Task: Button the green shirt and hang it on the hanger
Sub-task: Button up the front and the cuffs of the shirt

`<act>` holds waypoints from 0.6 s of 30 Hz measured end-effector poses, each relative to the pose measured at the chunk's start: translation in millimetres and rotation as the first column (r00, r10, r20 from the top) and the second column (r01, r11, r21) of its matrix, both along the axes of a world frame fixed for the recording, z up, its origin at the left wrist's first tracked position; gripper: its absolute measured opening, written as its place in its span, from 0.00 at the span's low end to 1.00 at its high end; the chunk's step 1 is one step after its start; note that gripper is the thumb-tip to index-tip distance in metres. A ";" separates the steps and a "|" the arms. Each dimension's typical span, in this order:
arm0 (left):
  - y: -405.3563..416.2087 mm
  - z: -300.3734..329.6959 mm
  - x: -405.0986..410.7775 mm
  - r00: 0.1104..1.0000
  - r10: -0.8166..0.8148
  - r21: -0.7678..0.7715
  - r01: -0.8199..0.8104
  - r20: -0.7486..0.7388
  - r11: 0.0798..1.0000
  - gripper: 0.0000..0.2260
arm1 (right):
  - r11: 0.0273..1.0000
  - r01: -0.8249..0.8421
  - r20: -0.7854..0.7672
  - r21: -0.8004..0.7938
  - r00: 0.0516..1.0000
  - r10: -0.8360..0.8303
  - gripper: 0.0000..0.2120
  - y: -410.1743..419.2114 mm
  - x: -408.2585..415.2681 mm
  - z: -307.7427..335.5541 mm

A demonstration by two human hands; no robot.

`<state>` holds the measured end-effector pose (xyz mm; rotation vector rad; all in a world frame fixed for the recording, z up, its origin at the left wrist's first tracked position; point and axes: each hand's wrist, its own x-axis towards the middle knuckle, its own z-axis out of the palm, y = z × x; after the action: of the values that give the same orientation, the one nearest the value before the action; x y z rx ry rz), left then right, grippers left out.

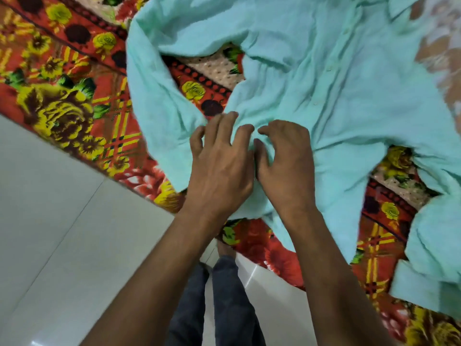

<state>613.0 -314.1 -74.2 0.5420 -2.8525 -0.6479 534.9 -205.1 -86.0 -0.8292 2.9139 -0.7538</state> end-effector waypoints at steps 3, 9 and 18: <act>40.0 8.6 -34.9 0.985 -0.172 0.043 0.172 -0.019 0.984 0.14 | 0.990 0.142 0.033 0.023 0.989 -0.143 0.12 48.1 -7.7 9.4; 127.4 10.5 -69.8 0.911 -0.411 0.108 0.407 0.014 0.907 0.19 | 0.935 0.354 0.024 0.025 0.935 -0.355 0.18 143.7 -9.0 22.0; 265.3 -15.1 -61.9 0.756 -0.654 0.155 0.644 0.018 0.749 0.14 | 0.765 0.643 0.009 0.034 0.765 -0.644 0.17 288.8 45.0 -3.3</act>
<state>551.1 -48.8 -89.3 -0.4814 -3.0514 -0.9443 579.9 83.7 -89.4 0.2386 3.1731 -0.7168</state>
